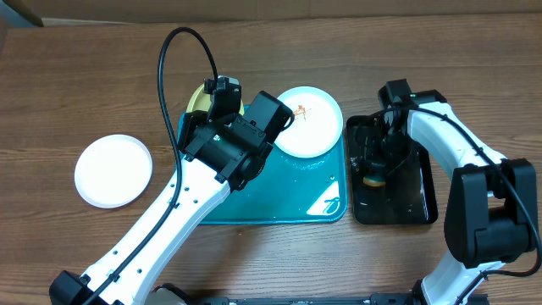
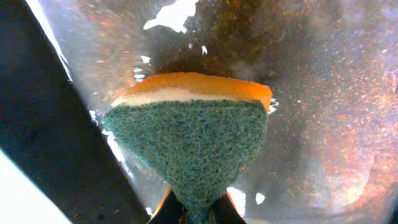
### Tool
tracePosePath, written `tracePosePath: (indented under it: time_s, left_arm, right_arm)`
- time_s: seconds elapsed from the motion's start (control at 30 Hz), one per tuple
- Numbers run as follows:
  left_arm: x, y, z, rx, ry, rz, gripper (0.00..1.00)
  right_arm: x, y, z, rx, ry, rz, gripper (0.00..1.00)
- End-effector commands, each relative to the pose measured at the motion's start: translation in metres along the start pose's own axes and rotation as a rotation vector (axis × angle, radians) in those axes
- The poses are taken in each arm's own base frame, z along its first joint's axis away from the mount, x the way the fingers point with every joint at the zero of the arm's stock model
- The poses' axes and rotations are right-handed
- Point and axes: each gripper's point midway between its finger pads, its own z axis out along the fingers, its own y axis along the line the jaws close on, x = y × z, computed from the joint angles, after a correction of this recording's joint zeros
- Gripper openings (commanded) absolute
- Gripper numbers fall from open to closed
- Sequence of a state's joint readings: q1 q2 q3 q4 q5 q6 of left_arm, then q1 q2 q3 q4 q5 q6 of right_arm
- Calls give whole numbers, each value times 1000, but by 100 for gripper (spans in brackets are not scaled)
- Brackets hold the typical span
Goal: Clean dirty plates on tray and stack at the side
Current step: 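Carry the yellow-green plate left and set it on the table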
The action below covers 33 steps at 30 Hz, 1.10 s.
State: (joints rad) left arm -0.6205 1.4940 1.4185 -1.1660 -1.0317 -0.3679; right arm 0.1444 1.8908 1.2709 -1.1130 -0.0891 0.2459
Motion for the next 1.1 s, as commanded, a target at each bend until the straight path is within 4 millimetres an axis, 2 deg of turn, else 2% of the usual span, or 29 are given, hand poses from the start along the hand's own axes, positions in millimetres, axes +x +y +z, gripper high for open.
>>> tracePosePath:
  time_s: [0.0,0.27,0.4,0.53,0.67,0.83,1.07]
  left_arm:
    - [-7,9,-6,3,-25,-59,4]
    - [-6,9,-6,3,-22,-55,4]
    - [-4,8,-5,15,-11,-55,4]
    - [2,18,6,2,33,-75,4]
    - [24,21,28,70,169,-110,4]
    - [52,29,56,178,351,-239,4]
    - [91,71,92,157,526,-431,4]
  right_arm:
    - [6,-6,13,18,11,-8,4]
    - [19,-16,60,9,-13,-6,4]
    - [21,-17,65,8,-17,-7,5]
    - [18,-14,63,-2,-22,-8,6]
    - [10,-6,56,-36,-40,-12,6]
    - [-5,8,38,-86,-66,-30,6]
    - [-12,13,4,-85,-62,-23,4]
